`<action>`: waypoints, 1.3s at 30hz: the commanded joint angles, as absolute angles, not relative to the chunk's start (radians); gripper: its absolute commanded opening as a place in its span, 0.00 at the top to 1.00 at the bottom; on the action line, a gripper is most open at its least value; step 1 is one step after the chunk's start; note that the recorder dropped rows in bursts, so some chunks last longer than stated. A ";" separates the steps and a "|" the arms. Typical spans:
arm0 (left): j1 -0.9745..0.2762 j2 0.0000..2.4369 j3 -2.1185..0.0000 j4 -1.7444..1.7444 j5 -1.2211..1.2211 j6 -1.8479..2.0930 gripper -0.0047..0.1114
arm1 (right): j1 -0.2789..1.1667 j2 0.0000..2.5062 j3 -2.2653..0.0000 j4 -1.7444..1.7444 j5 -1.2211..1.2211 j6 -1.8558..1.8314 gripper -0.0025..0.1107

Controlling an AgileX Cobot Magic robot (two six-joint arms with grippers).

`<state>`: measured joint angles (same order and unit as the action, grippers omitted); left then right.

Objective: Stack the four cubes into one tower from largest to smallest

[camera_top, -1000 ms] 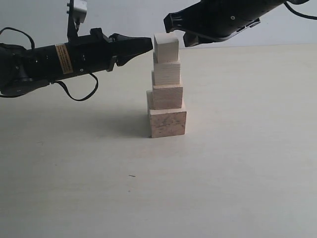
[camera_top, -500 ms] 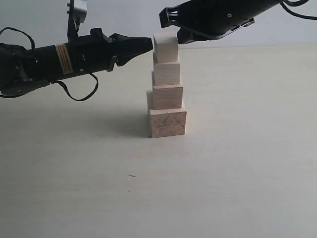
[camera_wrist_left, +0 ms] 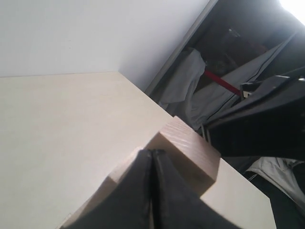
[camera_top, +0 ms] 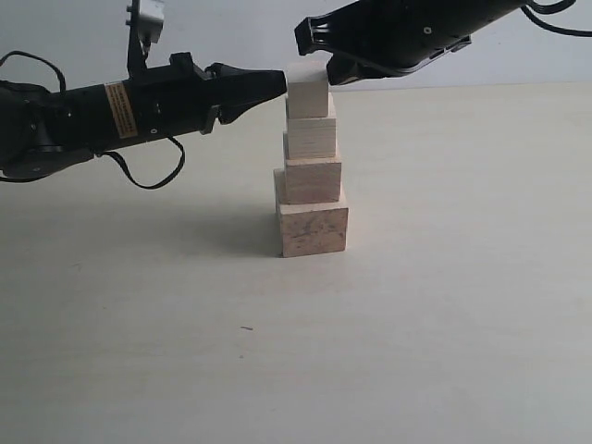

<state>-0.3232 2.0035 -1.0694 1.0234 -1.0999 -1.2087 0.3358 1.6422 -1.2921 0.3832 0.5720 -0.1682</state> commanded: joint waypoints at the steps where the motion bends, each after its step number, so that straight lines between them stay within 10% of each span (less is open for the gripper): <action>1: -0.330 2.001 -1.074 1.007 -1.103 -1.207 0.96 | 0.337 1.643 -1.298 0.383 0.542 -0.181 0.98; 13: -0.261 1.997 -1.074 0.958 -1.101 -1.181 0.96 | 0.337 1.641 -1.298 0.188 0.403 -0.116 0.98; 24: 0.153 1.787 -0.913 0.838 -0.590 -1.350 0.96 | 0.106 1.618 -1.275 -0.186 0.645 0.257 0.98; 39: 0.239 0.645 -0.477 0.234 -0.180 -0.501 0.96 | 0.012 1.090 -0.557 -0.186 -0.108 0.283 0.98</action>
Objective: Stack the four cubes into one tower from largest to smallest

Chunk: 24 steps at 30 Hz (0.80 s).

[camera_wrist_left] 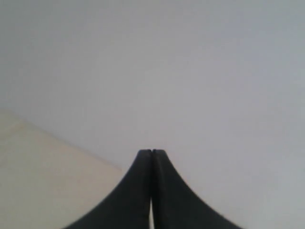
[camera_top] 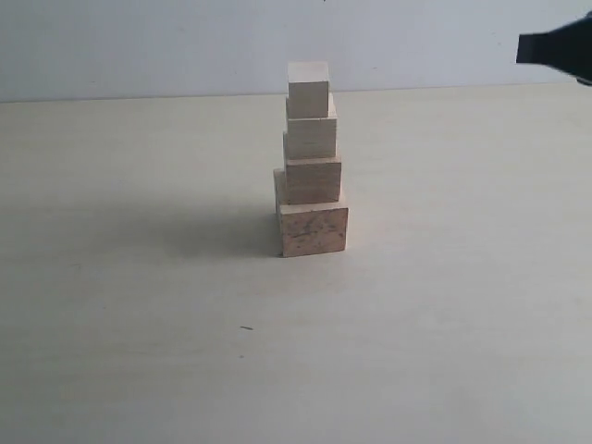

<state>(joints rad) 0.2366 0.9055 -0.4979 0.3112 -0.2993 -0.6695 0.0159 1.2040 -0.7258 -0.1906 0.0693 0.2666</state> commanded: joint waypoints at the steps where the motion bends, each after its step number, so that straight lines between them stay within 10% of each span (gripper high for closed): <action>1: 0.239 0.594 -0.477 0.263 -0.128 -0.477 0.96 | 0.012 1.065 -0.524 -0.186 -0.141 0.283 0.98; 19: -0.077 0.068 -0.375 0.325 0.521 -0.427 0.96 | 0.012 0.494 -0.320 -0.142 -0.043 0.203 0.98; 24: -0.092 0.030 -0.162 0.409 0.262 -0.478 0.96 | 0.012 0.622 -0.237 -0.212 0.104 0.083 0.98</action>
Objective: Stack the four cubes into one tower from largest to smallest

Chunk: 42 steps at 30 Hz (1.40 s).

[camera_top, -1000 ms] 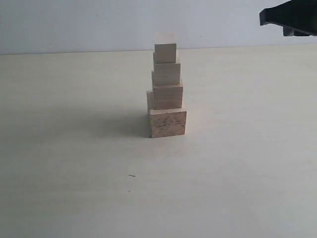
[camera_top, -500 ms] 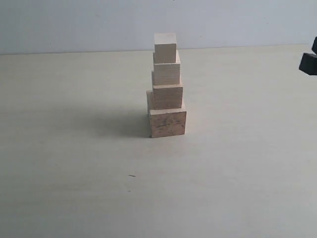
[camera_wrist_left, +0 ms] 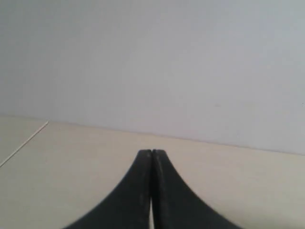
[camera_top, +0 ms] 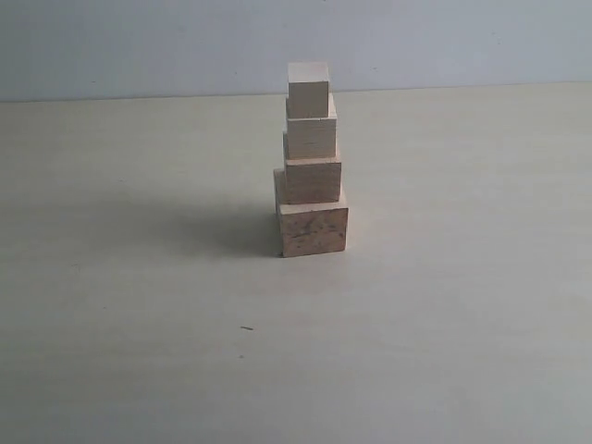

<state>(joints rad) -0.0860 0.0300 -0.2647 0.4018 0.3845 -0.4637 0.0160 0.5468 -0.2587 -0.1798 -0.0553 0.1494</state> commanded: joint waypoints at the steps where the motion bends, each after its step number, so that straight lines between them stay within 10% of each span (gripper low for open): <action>1: -0.092 0.031 -0.136 0.391 0.314 -0.478 0.96 | 0.012 0.630 -0.237 -0.188 0.157 0.106 0.98; 8: -0.091 0.031 -0.078 0.432 0.347 -0.614 0.96 | 0.012 0.643 0.000 -0.156 -0.302 -0.023 0.98; 42: -0.091 0.000 -0.078 0.418 0.311 -0.635 0.96 | 0.012 0.641 0.000 -0.130 -0.239 -0.038 0.98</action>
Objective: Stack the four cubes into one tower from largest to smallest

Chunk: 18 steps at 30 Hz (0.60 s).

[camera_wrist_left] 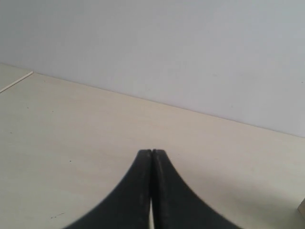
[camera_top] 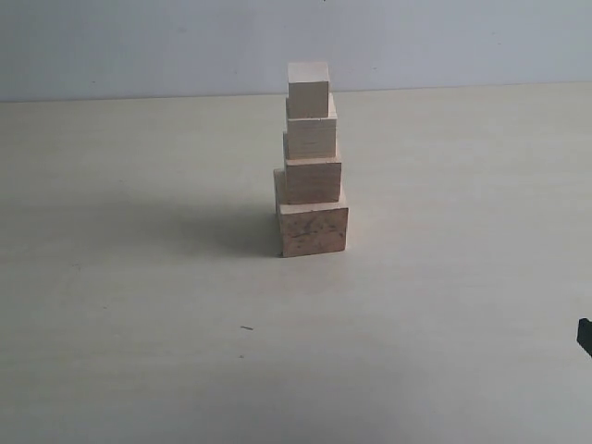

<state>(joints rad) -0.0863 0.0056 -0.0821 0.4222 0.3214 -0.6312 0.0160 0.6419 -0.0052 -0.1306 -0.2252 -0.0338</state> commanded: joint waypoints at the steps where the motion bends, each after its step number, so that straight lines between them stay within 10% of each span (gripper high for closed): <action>1: -0.091 0.000 -0.078 0.418 0.311 -0.635 0.96 | 0.012 0.641 0.000 -0.130 -0.239 -0.038 0.98; 18: -0.091 0.000 -0.078 0.418 0.311 -0.632 0.96 | 0.012 0.000 0.000 -0.077 0.018 -0.021 0.98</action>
<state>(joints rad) -0.0863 0.0056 -0.0821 0.4216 0.3214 -0.6312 0.0160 0.0527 -0.0052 -0.0915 -0.0740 -0.0256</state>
